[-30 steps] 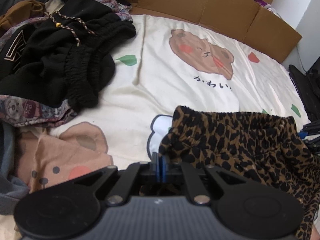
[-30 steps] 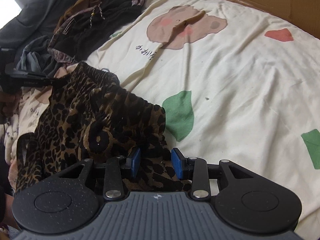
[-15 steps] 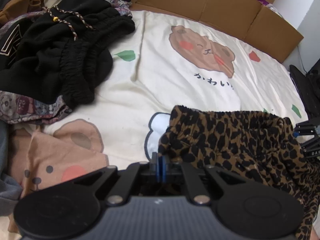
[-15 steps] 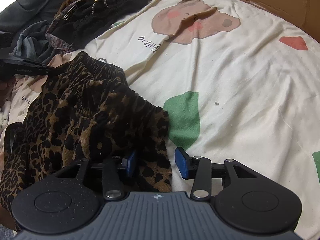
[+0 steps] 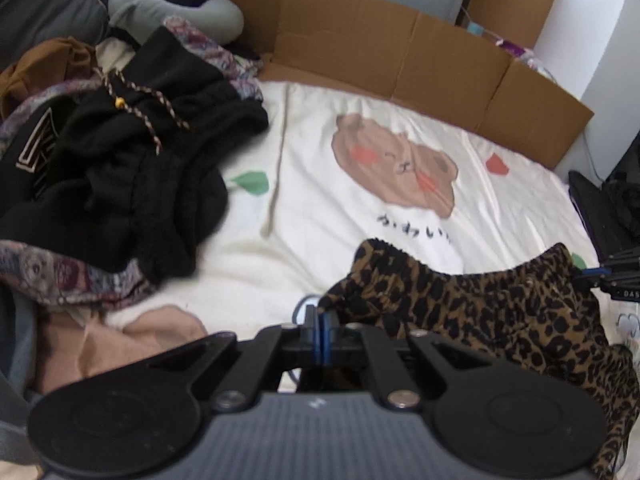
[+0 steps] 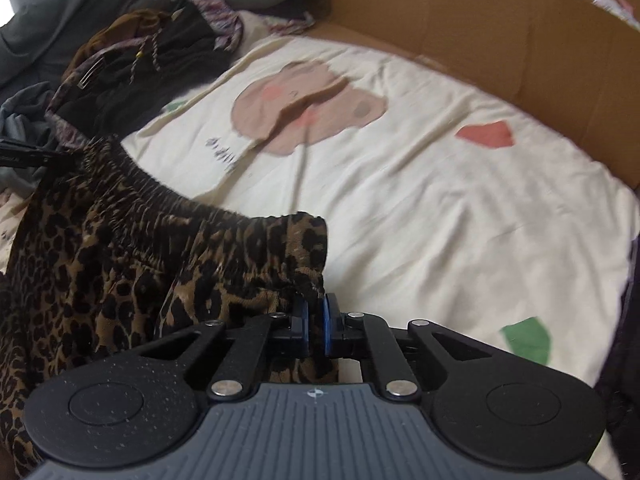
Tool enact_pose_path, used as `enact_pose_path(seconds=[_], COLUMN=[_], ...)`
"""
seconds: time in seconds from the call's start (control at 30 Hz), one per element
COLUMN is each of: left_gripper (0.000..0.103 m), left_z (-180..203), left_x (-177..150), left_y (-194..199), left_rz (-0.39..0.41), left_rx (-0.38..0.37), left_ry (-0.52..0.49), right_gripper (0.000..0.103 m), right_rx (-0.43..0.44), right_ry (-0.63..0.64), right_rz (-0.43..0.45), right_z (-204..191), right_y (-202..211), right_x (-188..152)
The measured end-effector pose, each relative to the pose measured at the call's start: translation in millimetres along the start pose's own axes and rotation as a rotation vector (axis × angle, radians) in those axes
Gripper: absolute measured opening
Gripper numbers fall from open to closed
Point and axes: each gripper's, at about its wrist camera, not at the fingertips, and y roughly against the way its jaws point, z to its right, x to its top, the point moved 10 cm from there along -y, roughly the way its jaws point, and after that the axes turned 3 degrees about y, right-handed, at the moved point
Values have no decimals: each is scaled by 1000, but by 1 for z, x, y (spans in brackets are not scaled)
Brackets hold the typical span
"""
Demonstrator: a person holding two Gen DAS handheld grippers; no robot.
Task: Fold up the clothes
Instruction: 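Hold the waistband with both grippers and straighten it across the sheet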
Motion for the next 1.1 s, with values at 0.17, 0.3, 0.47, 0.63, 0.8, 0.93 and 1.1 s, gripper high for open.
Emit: enact_pose_path(seconds=[0.17, 0.3, 0.47, 0.63, 0.8, 0.93, 1.1], left_gripper=[5, 13, 55, 57, 57, 56, 47], left_z=[-4, -9, -4, 4, 5, 5, 4], left_x=[-4, -13, 0, 0, -7, -12, -20], left_y=[-14, -24, -23, -46, -64, -75, -81], left_rz=[-43, -105, -58, -97, -140, -174, -220], left_rx=[25, 27, -13, -60, -98, -126, -168], left_ry=[-6, -2, 1, -31, -50, -58, -25], right_gripper=[6, 20, 50, 61, 62, 62, 53], right_rx=[-18, 23, 87, 163, 205, 227, 241], right_ry=[12, -51, -139, -152, -130, -115, -85], right_rz=[-10, -37, -12, -53, -92, -116, -138], right_z=[2, 4, 17, 18, 12, 9, 3], right_y=[-6, -10, -6, -27, -48, -59, -69], right_x=[4, 0, 5, 2, -3, -5, -6])
